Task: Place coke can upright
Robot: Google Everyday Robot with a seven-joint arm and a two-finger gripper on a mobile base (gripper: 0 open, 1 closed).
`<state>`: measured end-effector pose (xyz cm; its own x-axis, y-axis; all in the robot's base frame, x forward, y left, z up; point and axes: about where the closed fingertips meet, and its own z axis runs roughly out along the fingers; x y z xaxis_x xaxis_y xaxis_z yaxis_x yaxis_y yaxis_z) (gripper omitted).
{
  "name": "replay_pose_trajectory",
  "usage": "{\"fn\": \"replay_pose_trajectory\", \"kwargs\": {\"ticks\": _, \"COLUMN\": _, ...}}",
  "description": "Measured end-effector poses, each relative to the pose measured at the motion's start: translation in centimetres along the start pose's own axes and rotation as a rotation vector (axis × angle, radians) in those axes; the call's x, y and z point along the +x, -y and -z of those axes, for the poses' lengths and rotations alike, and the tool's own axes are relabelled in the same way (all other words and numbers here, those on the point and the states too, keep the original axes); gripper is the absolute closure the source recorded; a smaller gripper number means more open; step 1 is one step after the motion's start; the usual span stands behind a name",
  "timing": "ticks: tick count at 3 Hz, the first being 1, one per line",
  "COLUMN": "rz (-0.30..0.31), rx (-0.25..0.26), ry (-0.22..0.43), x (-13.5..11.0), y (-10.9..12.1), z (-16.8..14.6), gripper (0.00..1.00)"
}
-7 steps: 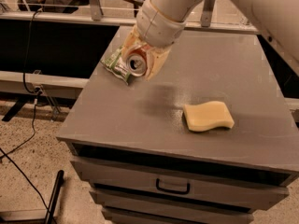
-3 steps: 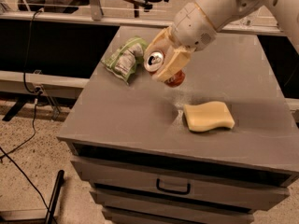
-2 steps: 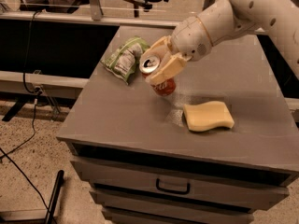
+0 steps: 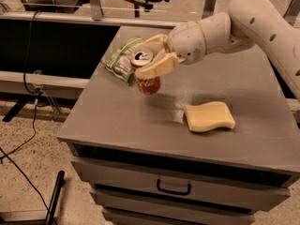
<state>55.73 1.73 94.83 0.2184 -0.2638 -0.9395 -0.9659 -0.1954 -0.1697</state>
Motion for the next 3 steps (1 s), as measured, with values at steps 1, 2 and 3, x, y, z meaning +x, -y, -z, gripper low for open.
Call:
{"fn": "replay_pose_trajectory", "kwargs": {"ticks": 1, "rz": -0.041, "rx": 0.019, "ry": 0.019, "x": 0.8, "y": -0.2, "z": 0.3, "gripper": 1.00}}
{"fn": "replay_pose_trajectory", "kwargs": {"ticks": 2, "rz": -0.104, "rx": 0.018, "ry": 0.009, "x": 2.7, "y": -1.1, "z": 0.1, "gripper": 1.00}}
{"fn": "replay_pose_trajectory", "kwargs": {"ticks": 3, "rz": -0.117, "rx": 0.013, "ry": 0.007, "x": 3.0, "y": -1.3, "z": -0.2, "gripper": 0.87}}
